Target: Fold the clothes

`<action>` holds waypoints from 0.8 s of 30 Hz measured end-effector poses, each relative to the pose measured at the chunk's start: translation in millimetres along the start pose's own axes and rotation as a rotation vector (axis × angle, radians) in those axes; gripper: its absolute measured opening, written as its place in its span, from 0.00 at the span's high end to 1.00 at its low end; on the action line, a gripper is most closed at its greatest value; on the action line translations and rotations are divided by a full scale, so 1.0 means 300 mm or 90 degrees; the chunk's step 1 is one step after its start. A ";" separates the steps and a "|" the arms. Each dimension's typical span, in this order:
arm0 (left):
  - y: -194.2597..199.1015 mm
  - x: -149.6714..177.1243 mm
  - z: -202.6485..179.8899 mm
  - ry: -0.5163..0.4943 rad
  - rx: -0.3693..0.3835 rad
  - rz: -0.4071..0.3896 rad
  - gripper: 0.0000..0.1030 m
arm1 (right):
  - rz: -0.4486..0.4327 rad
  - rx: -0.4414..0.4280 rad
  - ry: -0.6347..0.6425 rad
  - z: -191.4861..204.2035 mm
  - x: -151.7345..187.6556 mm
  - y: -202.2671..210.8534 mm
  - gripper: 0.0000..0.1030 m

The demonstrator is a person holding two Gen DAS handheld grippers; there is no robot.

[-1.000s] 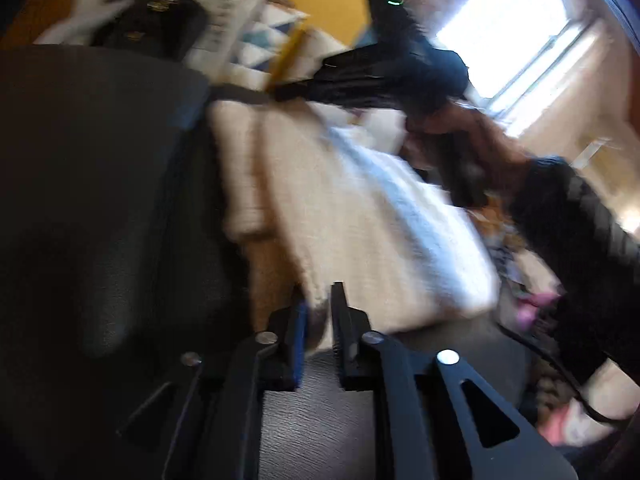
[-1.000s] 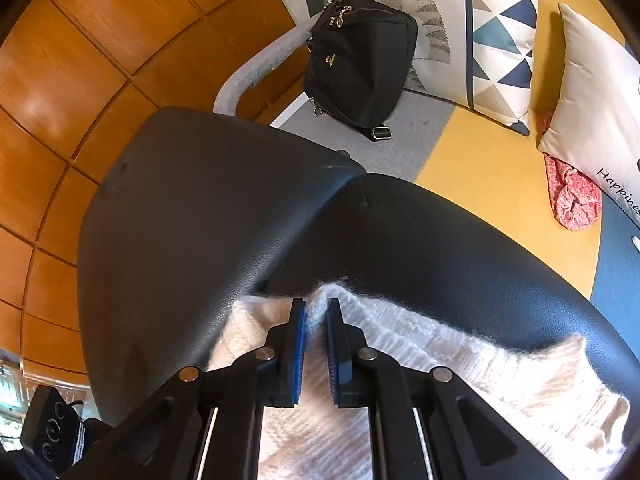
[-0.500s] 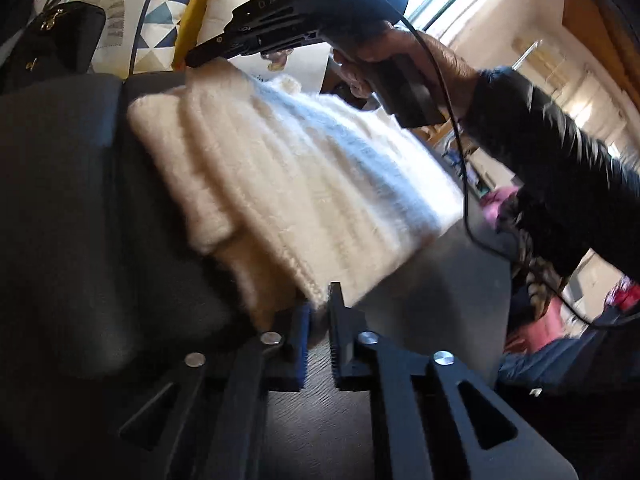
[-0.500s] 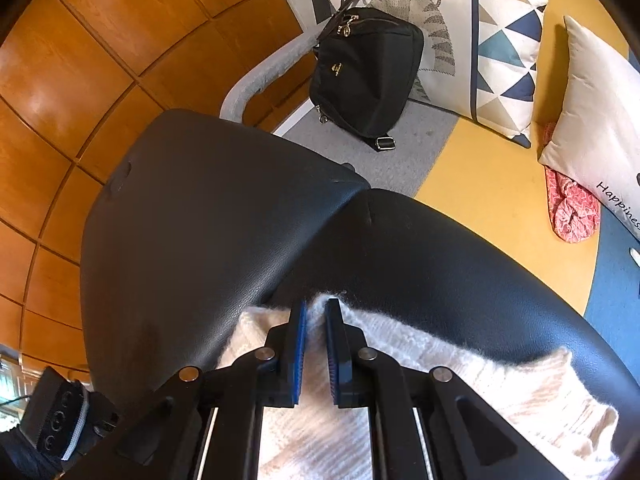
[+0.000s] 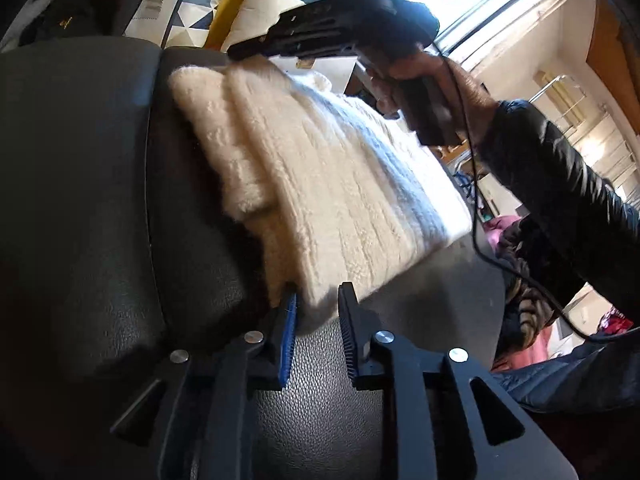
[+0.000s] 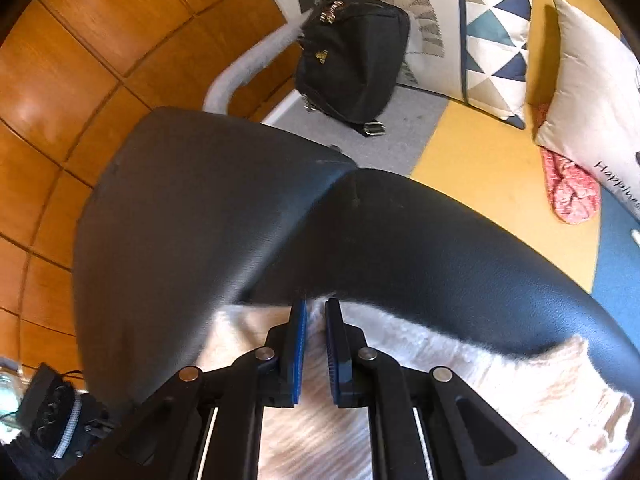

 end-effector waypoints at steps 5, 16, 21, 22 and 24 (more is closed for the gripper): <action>-0.026 0.001 -0.039 -0.057 -0.080 0.011 0.79 | -0.038 -0.020 -0.036 -0.025 0.021 0.104 0.81; -0.004 0.004 -0.017 -0.044 -0.111 -0.014 0.92 | 0.009 0.014 -0.041 -0.043 0.147 0.047 0.80; 0.003 0.013 -0.016 -0.047 -0.126 -0.005 0.92 | -0.006 0.002 -0.080 -0.056 0.130 0.065 0.80; 0.010 0.012 -0.009 -0.038 -0.128 -0.008 0.90 | -0.011 -0.004 -0.084 -0.055 0.130 0.083 0.80; 0.024 0.004 0.002 -0.028 -0.153 -0.020 0.75 | -0.028 -0.019 -0.087 -0.055 0.156 0.140 0.79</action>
Point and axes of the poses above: each gripper's, at about its wrist camera, not at the fingertips, and y roughly against the way its jaws point, z to its left, x to its underside, the point moved 8 cm from there along -y, roughly the way its jaws point, and after that the axes turned 12 degrees about x, right-handed, at the moved point
